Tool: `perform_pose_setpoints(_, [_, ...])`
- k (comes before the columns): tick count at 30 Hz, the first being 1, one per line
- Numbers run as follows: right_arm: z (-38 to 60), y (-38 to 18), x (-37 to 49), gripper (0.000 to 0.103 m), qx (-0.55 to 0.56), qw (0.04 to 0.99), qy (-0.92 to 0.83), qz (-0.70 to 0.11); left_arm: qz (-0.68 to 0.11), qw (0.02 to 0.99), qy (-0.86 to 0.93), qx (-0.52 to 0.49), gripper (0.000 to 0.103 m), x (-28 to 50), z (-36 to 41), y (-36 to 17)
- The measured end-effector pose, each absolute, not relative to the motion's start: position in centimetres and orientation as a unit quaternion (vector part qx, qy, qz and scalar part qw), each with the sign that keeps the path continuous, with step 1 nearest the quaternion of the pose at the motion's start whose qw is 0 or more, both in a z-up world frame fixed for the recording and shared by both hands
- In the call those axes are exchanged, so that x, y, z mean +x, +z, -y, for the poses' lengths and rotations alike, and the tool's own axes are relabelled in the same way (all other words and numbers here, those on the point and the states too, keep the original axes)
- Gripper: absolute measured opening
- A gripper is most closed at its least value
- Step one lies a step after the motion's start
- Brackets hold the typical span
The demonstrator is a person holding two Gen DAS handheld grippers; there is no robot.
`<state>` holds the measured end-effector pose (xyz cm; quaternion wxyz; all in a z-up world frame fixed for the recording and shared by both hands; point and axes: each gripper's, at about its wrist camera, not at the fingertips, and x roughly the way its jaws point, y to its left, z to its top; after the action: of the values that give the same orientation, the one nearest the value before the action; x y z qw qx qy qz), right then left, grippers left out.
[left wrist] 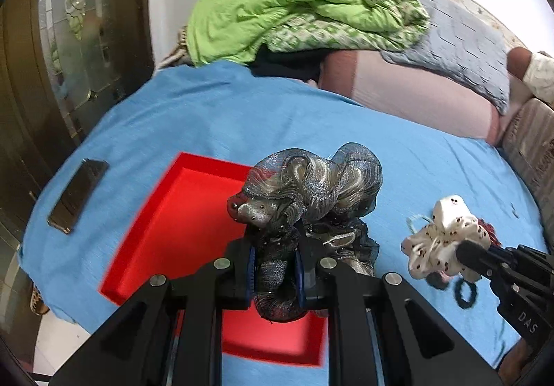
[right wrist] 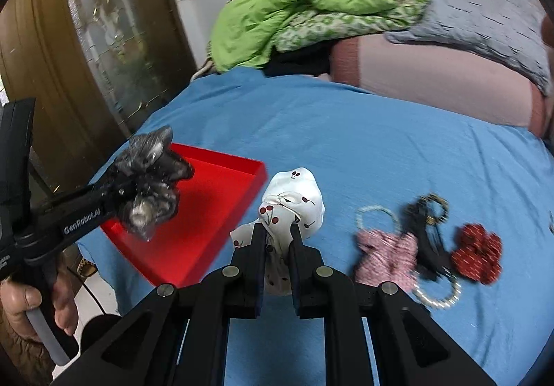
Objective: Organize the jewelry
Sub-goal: 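Carry both scrunchies over the red tray with both tools, then open both tools to drop the scrunchies into the red tray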
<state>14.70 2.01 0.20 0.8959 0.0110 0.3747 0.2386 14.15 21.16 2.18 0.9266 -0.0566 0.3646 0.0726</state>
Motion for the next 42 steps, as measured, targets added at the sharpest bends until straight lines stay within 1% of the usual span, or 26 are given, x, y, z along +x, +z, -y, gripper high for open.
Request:
perform_pose_setpoints(5, [-5.1,0.3,16.8,0.014,0.016,0.89,0.258,-0.376,-0.368,0.924,0.092,-0.051,0.017,16.5,-24.5,2.0])
perform_pose_setpoints(11, [-9.1,-0.2,19.9,0.015,0.026,0.879,0.277,-0.387,-0.388,0.914,0.109,-0.048,0.017,20.2,-28.3,0.2])
perform_pose_setpoints(19, [-14.0,-3.1,23.6,0.016,0.006,0.868,0.284,-0.407,-0.421,0.896,0.134,-0.05,0.018,24.2,-32.5,-3.5])
perform_pose_setpoints(24, [-15.5,-5.4,25.7,0.016,0.002,0.86,0.281,-0.426,-0.435,0.886,0.148,-0.058,0.02,25.7,-34.3,-5.6])
perform_pose_setpoints(28, [-16.1,-6.8,26.7,0.016,-0.001,0.856,0.278,-0.437,-0.44,0.886,0.135,-0.061,0.024,26.6,-34.3,-6.2])
perform_pose_setpoints(30, [-16.2,-7.3,27.0,0.016,0.0,0.854,0.277,-0.442,-0.439,0.887,0.129,-0.065,0.032,26.9,-34.1,-6.3])
perform_pose_setpoints(31, [-16.2,-7.6,27.2,0.016,0.002,0.852,0.277,-0.444,-0.438,0.887,0.128,-0.067,0.034,26.9,-34.0,-6.3])
perform_pose_setpoints(33, [-16.2,-7.7,27.2,0.018,0.003,0.851,0.279,-0.445,-0.437,0.888,0.125,-0.073,0.04,27.0,-33.9,-6.3])
perform_pose_setpoints(36, [-16.3,-7.9,27.3,0.031,0.001,0.85,0.283,-0.444,-0.435,0.888,0.122,-0.084,0.048,26.9,-33.8,-6.2])
perform_pose_setpoints(38, [-16.2,-7.9,27.1,0.045,0.001,0.85,0.288,-0.441,-0.43,0.89,0.122,-0.088,0.053,26.5,-33.8,-5.8])
perform_pose_setpoints(39, [-16.1,-7.8,27.0,0.046,0.001,0.85,0.289,-0.44,-0.428,0.891,0.122,-0.09,0.055,26.4,-33.8,-5.6])
perform_pose_setpoints(42, [-16.2,-7.9,26.6,0.049,-0.001,0.849,0.293,-0.439,-0.419,0.894,0.122,-0.098,0.059,25.8,-33.8,-4.6])
